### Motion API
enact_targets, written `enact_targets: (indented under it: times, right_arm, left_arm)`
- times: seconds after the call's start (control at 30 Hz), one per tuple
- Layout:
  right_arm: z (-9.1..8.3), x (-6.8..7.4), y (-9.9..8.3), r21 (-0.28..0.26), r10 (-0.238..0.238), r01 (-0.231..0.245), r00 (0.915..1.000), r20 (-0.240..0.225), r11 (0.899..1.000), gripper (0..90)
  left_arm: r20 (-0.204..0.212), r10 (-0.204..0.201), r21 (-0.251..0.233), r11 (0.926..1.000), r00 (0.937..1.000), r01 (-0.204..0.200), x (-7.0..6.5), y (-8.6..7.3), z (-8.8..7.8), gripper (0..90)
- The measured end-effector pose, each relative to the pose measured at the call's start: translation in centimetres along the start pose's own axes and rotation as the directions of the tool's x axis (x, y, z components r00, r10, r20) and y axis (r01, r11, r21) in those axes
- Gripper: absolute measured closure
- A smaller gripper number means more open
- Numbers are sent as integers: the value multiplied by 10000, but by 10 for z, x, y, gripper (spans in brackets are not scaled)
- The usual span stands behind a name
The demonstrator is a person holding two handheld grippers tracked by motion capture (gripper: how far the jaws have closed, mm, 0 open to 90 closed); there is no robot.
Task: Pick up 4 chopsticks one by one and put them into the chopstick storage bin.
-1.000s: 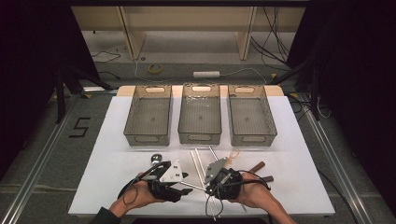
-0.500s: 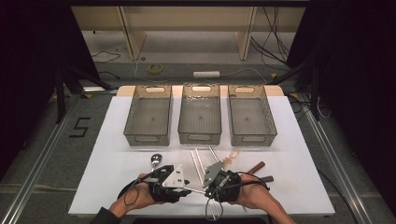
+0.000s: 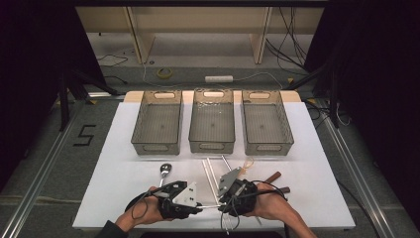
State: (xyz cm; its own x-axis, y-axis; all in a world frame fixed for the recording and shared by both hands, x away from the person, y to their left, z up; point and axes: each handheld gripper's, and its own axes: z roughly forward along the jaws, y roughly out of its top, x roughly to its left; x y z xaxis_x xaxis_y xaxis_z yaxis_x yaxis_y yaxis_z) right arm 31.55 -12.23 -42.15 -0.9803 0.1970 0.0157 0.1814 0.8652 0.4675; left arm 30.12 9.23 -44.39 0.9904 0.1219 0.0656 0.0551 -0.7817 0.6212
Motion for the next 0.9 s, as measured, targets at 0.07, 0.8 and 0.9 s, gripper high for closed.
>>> enact_targets:
  times: [0.07,0.8,0.9]
  right_arm:
    - [-2,-1,0,-123,157,-156,9998,109,9998,633]
    - [-45,-24,-54,-5387,5003,-3764,8602,990,7538,353]
    - [-42,-27,-62,-5304,5395,-4158,8366,956,7388,337]
  left_arm:
    - [-37,-98,-90,9999,9999,98,1,-1,0,827]
    - [-1632,-2269,-1529,9672,9601,2026,22,-18,-27,831]
    - [-1910,-2651,-1872,9550,9451,2301,24,-19,-31,831]
